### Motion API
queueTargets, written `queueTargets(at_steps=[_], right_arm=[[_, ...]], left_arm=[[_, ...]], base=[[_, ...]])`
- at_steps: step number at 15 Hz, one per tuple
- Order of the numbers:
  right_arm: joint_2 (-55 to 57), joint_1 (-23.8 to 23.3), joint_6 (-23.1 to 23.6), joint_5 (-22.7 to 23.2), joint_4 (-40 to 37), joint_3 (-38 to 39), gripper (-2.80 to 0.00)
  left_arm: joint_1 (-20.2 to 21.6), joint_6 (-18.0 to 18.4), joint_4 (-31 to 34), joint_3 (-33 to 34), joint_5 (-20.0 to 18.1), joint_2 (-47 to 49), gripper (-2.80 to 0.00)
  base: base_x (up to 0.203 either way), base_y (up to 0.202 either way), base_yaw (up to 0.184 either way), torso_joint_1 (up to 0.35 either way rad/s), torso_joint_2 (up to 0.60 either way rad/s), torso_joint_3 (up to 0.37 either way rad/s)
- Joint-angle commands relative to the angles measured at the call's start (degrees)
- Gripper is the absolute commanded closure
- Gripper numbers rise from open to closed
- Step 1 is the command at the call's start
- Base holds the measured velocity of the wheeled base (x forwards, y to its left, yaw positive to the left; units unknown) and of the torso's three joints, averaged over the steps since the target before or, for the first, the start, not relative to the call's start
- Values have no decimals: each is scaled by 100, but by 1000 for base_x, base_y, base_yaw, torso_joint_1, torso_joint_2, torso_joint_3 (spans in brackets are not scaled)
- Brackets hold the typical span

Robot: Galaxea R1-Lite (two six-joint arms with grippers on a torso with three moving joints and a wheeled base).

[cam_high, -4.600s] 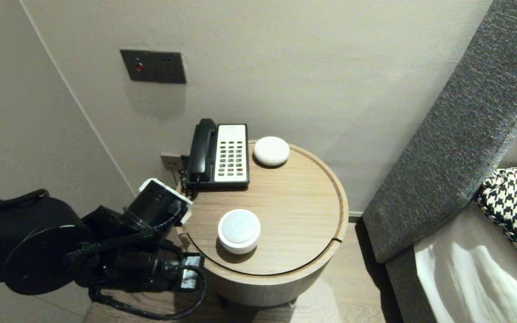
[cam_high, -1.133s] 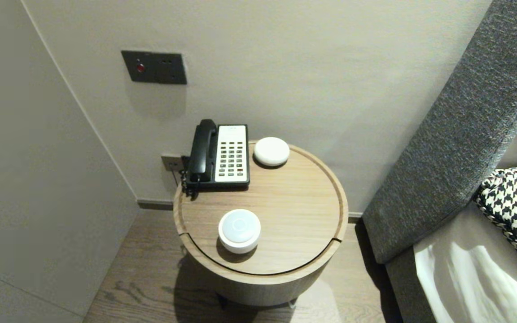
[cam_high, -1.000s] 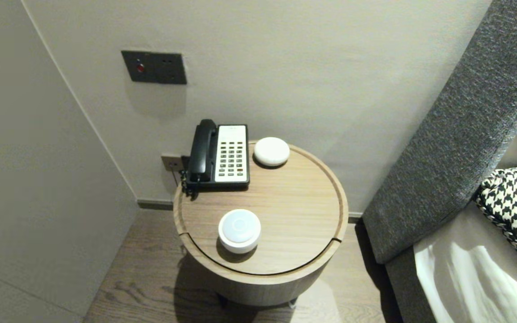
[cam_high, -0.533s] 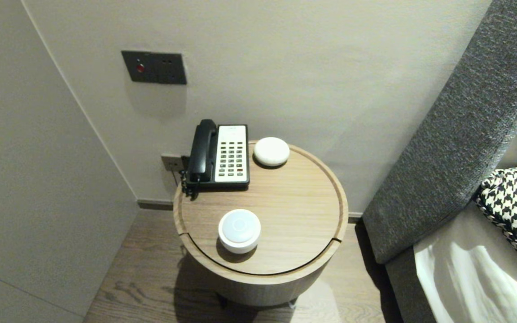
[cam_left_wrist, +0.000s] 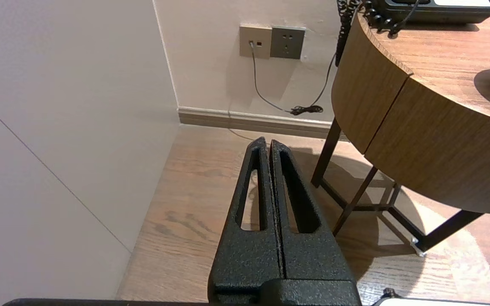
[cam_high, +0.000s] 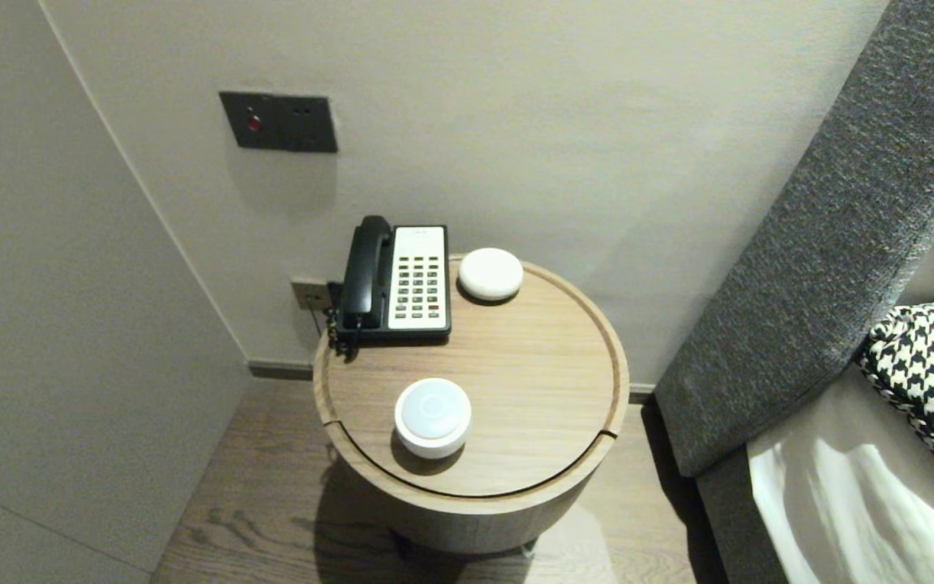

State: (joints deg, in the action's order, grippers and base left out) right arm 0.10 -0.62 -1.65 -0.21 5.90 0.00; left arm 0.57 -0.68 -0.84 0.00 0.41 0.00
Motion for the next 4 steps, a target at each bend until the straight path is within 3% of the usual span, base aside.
queueTargets(at_steps=[1,4], right_arm=[[8,1,-2,2,0,229,0],[8,1,-2,-6,8,229,0]], left_arm=[[4,-2,5,0,2,9,0],[4,-2,5,0,2,9,0]], base=[[0,0,0,0,0,0],[0,0,0,0,0,0]])
